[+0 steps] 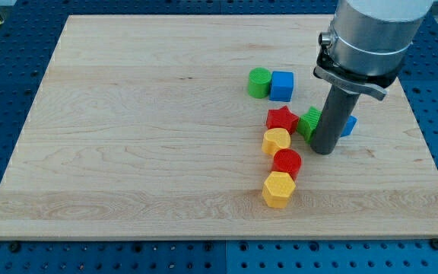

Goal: Separate the blue cube from green star

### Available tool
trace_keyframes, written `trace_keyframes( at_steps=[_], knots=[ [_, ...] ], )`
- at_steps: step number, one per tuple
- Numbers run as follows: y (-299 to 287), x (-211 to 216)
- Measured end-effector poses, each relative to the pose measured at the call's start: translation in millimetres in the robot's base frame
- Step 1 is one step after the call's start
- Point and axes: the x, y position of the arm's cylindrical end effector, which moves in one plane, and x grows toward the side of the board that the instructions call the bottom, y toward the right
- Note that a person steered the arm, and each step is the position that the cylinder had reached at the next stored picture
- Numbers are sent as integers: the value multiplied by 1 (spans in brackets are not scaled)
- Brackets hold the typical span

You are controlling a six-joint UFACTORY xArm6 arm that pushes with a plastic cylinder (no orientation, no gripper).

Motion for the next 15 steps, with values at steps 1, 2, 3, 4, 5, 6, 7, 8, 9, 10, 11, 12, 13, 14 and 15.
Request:
trace_keyframes(
  at_steps=[1,2,3,4,5,6,7,8,9,10,11,12,13,14,15],
  knots=[
    [26,14],
    [55,3],
    [68,3],
    [90,1],
    [107,1],
    [110,-2],
    [117,-27],
    [117,-63],
    [100,-112],
    [60,-143],
    [13,-155],
    [-19,-155],
    [-24,-144],
    [-14,-144],
    [-11,-137]
  ],
)
